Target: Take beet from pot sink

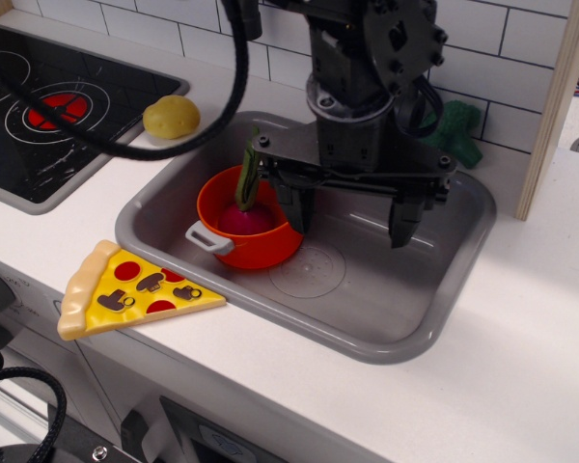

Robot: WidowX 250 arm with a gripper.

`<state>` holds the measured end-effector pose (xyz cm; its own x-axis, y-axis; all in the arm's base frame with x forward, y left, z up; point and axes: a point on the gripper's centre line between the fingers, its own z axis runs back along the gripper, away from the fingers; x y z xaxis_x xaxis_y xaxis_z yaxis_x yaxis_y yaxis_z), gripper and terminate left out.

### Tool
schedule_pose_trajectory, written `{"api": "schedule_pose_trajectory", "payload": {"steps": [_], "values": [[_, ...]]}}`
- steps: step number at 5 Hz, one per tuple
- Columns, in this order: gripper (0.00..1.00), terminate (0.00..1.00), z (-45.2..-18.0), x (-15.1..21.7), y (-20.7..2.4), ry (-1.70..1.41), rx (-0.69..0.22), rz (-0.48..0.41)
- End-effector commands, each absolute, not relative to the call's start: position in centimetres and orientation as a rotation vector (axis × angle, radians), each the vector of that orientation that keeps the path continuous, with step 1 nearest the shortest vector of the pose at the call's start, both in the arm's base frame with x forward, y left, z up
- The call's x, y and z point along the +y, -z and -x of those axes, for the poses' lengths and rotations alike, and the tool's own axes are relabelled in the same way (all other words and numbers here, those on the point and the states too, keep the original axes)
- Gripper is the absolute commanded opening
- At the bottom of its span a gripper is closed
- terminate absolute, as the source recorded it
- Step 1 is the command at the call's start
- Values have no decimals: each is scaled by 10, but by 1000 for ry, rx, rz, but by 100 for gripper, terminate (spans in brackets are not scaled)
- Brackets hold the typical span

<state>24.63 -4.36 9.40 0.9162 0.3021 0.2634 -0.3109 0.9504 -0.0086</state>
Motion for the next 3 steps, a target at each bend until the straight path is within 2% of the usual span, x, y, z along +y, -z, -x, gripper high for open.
{"api": "schedule_pose_trajectory", "payload": {"steps": [1, 2, 3], "values": [[100, 0, -246, -44, -94, -315, -266, -34], [100, 0, -274, -20, -83, -381, -327, -52], [100, 0, -287, 9, -86, -413, -370, -51]]}}
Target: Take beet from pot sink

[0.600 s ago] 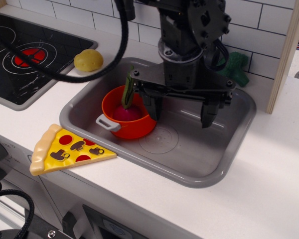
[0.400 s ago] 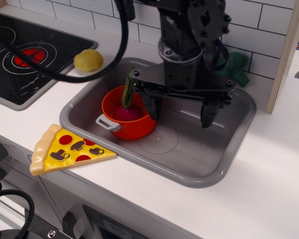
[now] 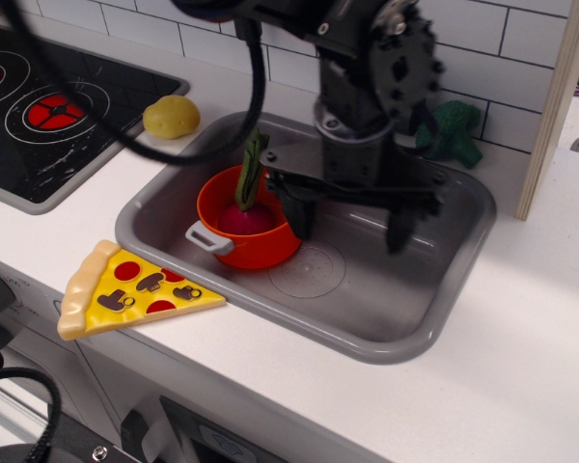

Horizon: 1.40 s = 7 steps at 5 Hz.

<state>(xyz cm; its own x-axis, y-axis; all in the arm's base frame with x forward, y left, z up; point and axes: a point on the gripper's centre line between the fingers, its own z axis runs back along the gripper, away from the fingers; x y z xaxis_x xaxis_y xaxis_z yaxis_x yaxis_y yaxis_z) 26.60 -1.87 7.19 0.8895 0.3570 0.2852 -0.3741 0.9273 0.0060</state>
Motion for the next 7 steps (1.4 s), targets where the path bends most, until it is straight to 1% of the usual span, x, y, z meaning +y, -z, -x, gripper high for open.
{"api": "schedule_pose_trajectory", "payload": {"steps": [1, 2, 3, 4, 5, 6, 7], "values": [[100, 0, -296, 37, -94, -474, -418, -70], [100, 0, -301, 63, -102, -549, -413, -122], [100, 0, -301, 82, -93, -582, -418, -178], [100, 0, -301, 90, -81, -596, -412, -186], [100, 0, -303, 90, -63, -595, -411, -163], [100, 0, -306, 85, -57, -624, -404, -154], [100, 0, -309, 83, -52, -638, -423, -182]]}}
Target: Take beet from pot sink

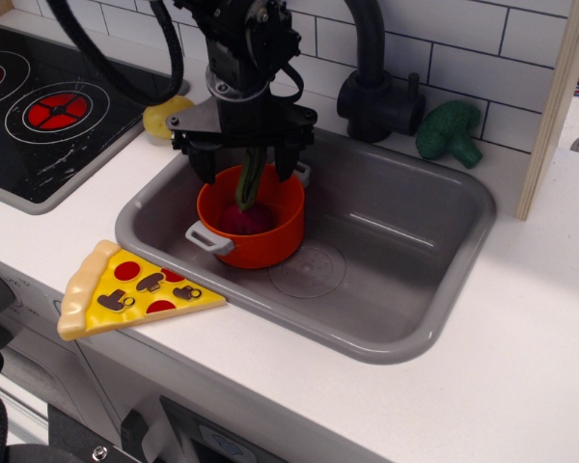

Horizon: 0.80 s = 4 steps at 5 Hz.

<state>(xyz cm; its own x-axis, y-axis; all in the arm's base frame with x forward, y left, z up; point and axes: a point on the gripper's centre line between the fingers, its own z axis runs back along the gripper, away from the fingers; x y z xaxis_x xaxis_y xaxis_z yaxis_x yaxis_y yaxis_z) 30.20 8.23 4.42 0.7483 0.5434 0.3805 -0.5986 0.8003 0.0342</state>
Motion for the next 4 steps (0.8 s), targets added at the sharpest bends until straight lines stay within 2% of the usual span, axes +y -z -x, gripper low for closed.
{"api": "schedule_pose_trajectory", "payload": {"steps": [1, 3, 4], "values": [[0, 0, -311, 84, -55, -641, -424, -190], [0, 0, -315, 87, -77, -708, -427, -184], [0, 0, -316, 88, -103, -763, -447, -154]]}}
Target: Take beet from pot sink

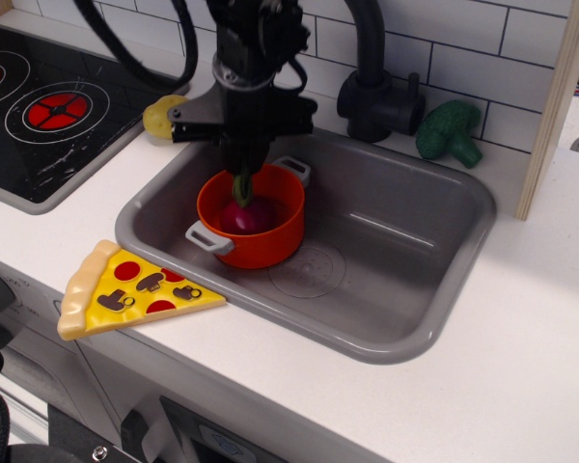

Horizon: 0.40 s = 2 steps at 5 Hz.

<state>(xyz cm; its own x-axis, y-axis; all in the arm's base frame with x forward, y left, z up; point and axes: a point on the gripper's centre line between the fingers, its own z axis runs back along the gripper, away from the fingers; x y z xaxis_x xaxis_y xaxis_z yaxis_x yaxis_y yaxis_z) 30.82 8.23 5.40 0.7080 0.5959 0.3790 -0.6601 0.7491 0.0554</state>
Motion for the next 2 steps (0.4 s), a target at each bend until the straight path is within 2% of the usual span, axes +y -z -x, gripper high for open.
{"api": "schedule_pose_trajectory", "payload": {"steps": [1, 2], "values": [[0, 0, -306, 84, -135, -810, -442, -73], [0, 0, -298, 60, -146, -776, -354, -29]]}}
